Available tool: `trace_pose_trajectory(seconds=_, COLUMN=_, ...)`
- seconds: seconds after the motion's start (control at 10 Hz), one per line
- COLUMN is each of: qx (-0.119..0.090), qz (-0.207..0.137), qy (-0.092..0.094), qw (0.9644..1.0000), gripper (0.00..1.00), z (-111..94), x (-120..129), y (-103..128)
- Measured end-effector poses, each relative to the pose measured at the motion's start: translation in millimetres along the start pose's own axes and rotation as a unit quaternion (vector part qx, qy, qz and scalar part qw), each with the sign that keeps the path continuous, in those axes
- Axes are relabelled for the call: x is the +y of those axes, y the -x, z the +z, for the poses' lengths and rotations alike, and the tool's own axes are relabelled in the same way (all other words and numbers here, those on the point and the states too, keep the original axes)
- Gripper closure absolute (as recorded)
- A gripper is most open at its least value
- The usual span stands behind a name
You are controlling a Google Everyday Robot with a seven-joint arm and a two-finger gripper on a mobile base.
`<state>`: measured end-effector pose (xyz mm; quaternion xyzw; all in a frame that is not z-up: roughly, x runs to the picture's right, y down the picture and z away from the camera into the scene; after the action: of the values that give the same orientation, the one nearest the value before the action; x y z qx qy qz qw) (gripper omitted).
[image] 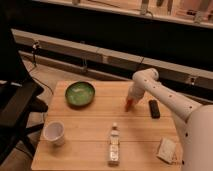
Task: Drag the pepper across the table
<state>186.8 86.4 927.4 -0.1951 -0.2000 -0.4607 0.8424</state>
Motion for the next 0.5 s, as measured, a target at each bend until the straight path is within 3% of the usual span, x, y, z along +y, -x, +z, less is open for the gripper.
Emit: trace_pose_trajectory(seconds=0.5, qx=-0.001, qz=0.016, qy=-0.009, qw=0.9998, gripper=1.0, z=-2.9, x=5.6, y=-2.0)
